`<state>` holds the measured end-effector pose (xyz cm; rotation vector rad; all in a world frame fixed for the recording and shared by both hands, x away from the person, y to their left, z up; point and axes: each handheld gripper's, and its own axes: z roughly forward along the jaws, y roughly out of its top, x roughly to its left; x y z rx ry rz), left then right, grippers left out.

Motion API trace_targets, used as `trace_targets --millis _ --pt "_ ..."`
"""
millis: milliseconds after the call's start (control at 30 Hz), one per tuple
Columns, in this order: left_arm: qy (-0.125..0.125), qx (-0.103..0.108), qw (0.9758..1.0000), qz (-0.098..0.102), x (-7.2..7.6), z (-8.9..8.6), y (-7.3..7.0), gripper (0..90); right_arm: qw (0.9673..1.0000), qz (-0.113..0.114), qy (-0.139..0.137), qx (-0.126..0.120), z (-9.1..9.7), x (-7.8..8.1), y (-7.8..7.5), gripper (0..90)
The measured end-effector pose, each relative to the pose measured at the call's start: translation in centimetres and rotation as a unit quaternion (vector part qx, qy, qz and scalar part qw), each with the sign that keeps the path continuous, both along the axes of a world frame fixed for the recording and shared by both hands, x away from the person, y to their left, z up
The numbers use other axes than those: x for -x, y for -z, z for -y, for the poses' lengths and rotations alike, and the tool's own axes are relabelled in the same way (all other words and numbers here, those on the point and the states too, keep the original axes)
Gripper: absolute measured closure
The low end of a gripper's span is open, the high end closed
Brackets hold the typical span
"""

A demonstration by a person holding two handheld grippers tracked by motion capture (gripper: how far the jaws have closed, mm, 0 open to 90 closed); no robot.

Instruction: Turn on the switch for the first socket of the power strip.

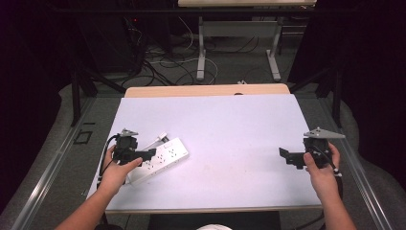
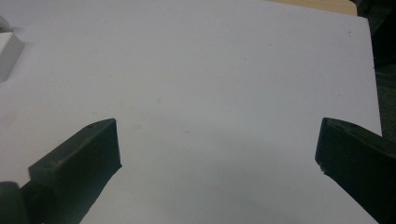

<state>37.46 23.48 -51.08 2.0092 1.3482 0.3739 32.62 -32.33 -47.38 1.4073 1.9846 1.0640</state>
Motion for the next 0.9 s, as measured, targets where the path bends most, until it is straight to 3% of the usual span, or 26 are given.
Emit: trace_targets --millis 100,200,500,900 --pt "-0.001 0.014 0.9999 -0.002 -0.02 0.11 0.00 0.0 1.0000 0.000 0.000 0.000 0.00 -0.01 0.02 0.0" --pt "-0.010 0.010 0.9999 0.003 -0.12 0.10 -0.01 0.2 1.0000 0.000 0.000 0.000 0.00 0.00 0.01 0.0" --pt "-0.010 0.028 0.9994 0.016 -0.01 -0.26 -0.25 0.2 1.0000 0.002 0.001 0.000 0.05 -0.02 0.01 0.0" --pt "-0.011 0.022 0.9995 0.017 0.04 -0.47 -0.47 0.2 1.0000 0.001 0.000 0.002 0.06 0.02 -0.05 0.0"
